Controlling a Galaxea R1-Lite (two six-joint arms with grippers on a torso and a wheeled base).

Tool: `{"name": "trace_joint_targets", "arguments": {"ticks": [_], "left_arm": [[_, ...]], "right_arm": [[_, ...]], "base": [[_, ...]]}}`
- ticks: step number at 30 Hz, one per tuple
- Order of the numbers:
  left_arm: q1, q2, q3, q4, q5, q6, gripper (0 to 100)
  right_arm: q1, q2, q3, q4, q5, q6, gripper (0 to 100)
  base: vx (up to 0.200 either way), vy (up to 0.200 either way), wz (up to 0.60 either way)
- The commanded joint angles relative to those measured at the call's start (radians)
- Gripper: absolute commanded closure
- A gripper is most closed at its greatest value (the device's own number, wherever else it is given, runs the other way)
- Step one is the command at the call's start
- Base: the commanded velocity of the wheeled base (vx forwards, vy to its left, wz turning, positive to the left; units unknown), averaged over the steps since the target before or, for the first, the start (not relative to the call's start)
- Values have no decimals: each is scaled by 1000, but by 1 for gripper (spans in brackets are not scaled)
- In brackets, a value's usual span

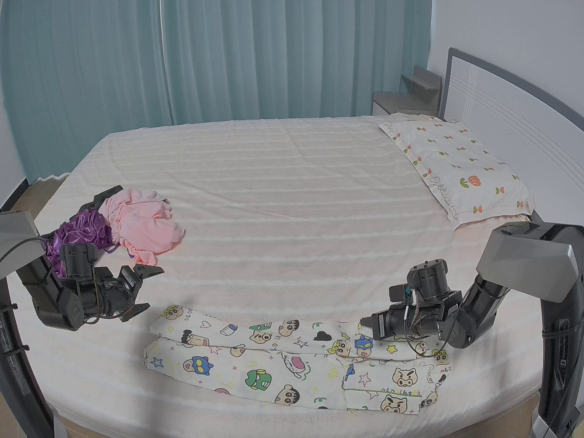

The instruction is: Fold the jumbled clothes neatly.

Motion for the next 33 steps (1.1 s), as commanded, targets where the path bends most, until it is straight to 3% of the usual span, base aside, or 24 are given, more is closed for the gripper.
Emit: {"name": "trace_joint_targets", "arguments": {"ticks": [1, 15, 16, 20, 26, 33], "left_arm": [[0, 1, 0, -1, 0, 0, 0], [-1, 1, 2, -1, 0, 1, 0], [-1, 1, 2, -1, 0, 1, 0], [-1, 1, 2, -1, 0, 1, 0], [-1, 1, 2, -1, 1, 1, 0], [-1, 1, 2, -1, 0, 1, 0]], "right_arm": [[17, -9, -3, -9, -8, -1, 100], [53, 9, -57, -28, -25, -22, 100], [53, 14, -60, -28, -26, -25, 0], [53, 27, -74, -38, -46, -25, 0], [45, 27, -54, -169, -80, -10, 0], [-19, -51, 107, -292, -101, 93, 0]], "base": [[0, 0, 0], [0, 0, 0], [0, 0, 0], [0, 0, 0], [0, 0, 0], [0, 0, 0]]}}
